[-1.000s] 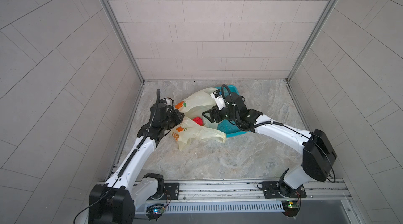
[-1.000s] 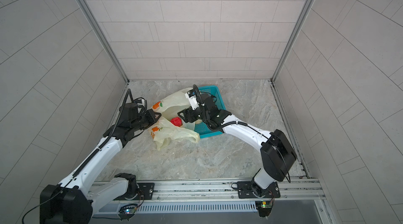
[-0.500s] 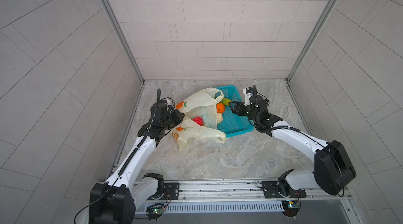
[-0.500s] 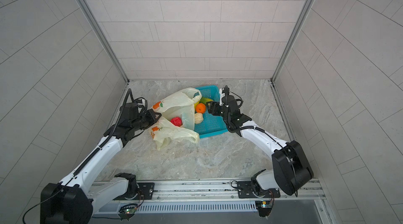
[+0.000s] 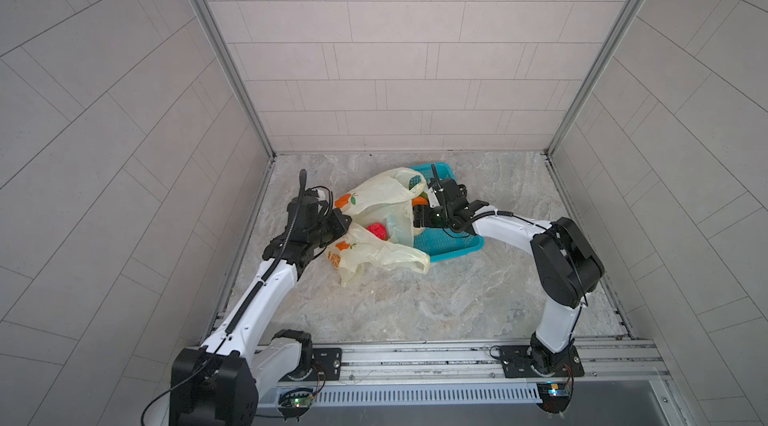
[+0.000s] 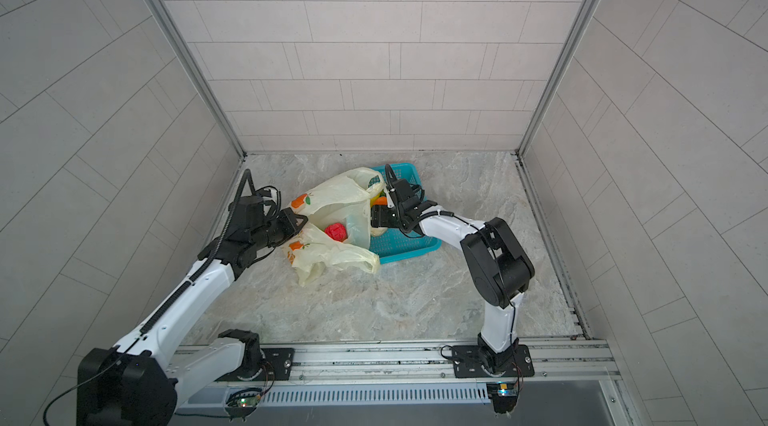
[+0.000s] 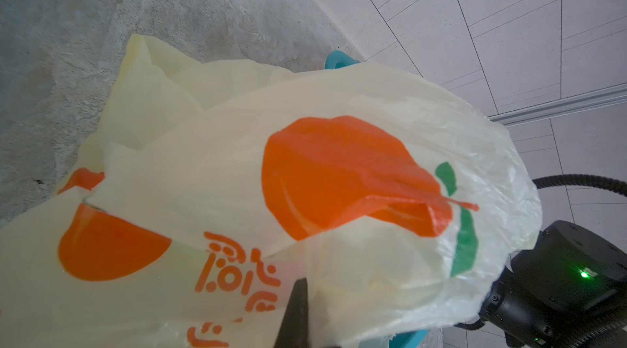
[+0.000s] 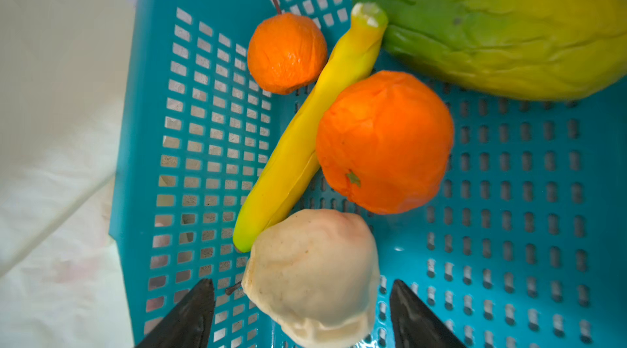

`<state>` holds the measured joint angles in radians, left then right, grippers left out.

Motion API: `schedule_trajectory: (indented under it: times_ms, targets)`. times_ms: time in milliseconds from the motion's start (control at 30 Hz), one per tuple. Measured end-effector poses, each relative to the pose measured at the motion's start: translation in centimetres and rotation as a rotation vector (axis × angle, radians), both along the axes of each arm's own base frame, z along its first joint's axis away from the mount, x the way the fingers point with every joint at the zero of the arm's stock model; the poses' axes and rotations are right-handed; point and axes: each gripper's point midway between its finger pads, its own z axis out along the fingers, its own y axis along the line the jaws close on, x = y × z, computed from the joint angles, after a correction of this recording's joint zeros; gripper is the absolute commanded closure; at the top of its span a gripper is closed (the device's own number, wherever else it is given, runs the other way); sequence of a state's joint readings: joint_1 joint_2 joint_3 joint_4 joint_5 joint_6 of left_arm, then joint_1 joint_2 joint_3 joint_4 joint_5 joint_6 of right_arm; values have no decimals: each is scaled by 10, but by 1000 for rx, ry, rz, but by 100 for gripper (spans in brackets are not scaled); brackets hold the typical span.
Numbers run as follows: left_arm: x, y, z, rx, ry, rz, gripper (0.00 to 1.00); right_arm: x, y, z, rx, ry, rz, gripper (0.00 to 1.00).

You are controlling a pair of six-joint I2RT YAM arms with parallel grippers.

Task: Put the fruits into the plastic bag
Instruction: 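Return the right gripper to the basket and grasp the cream pear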

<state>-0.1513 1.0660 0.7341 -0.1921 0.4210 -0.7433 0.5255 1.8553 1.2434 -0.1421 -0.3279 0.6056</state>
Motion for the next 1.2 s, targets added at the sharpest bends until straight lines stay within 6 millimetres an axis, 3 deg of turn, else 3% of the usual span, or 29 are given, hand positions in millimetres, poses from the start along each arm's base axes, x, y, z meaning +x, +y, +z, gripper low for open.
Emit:
schedule_trajectory:
  times_ms: [300, 467, 700, 767, 933, 1067, 1200]
  targets:
    - [0, 0, -2, 3, 6, -3, 100, 1, 6, -33, -92, 86, 43, 21]
    - [1, 0, -6, 17, 10, -13, 100, 3, 6, -46, -127, 103, 50, 35]
    - [1, 0, -6, 23, 7, -17, 100, 2, 0, -46, -136, 89, 47, 55]
    - [1, 0, -6, 23, 7, -17, 100, -2, -9, -43, -139, 90, 35, 56]
    - [1, 0, -6, 23, 7, -17, 100, -6, -39, -10, -118, 41, -23, 57]
    - [1, -1, -6, 23, 7, -18, 100, -9, -60, 44, -71, -71, -72, 57]
    - [1, -1, -6, 21, 7, -21, 100, -22, -58, 94, 22, -194, -50, 57]
